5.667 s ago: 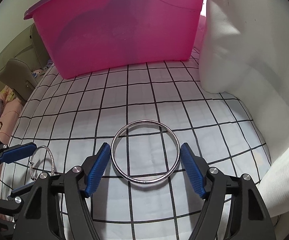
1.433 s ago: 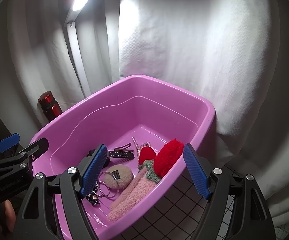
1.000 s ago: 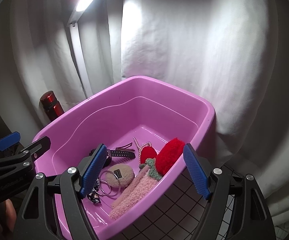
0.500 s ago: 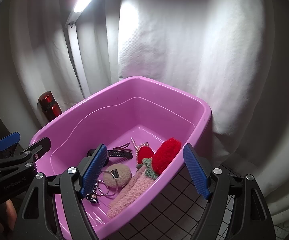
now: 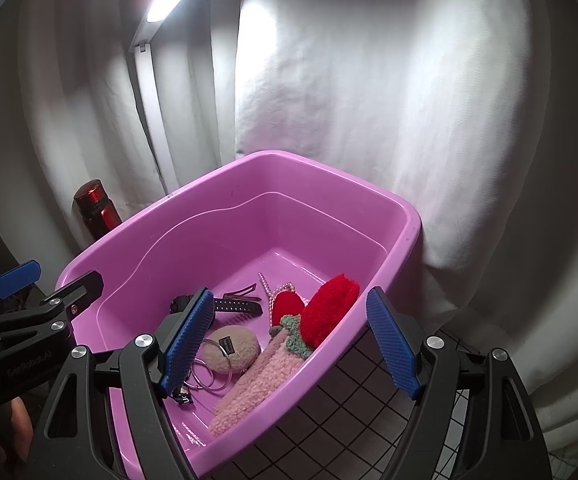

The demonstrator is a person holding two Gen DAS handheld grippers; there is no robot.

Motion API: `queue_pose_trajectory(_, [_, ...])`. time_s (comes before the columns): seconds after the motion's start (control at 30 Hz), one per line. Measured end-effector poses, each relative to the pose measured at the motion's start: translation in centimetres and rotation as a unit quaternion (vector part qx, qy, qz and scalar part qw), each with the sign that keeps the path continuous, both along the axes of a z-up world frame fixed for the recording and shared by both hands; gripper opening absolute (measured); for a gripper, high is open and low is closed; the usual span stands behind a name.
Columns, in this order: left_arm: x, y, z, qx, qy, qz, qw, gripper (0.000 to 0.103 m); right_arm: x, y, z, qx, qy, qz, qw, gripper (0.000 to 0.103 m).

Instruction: Organize jewelry

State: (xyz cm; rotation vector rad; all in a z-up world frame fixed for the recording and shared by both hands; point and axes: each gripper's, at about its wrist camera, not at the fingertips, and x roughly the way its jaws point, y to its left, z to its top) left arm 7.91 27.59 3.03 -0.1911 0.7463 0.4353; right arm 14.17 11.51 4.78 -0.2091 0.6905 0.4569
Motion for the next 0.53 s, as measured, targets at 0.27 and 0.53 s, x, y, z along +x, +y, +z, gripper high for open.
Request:
queue_pose_trajectory(0.27, [-0.08, 0.01, -0.11, -0.007, 0.001, -0.001, 1.0, 0.091, -0.13, -0.14, 0.06, 0.002, 0.0, -0.001, 1.0, 0.075])
queue_pose_trajectory(0.53, [-0.63, 0.03, 0.12, -0.001, -0.001, 0.006, 1.0, 0.092, -0.37, -0.24, 0.1, 0.004, 0.0, 0.003, 1.0, 0.075])
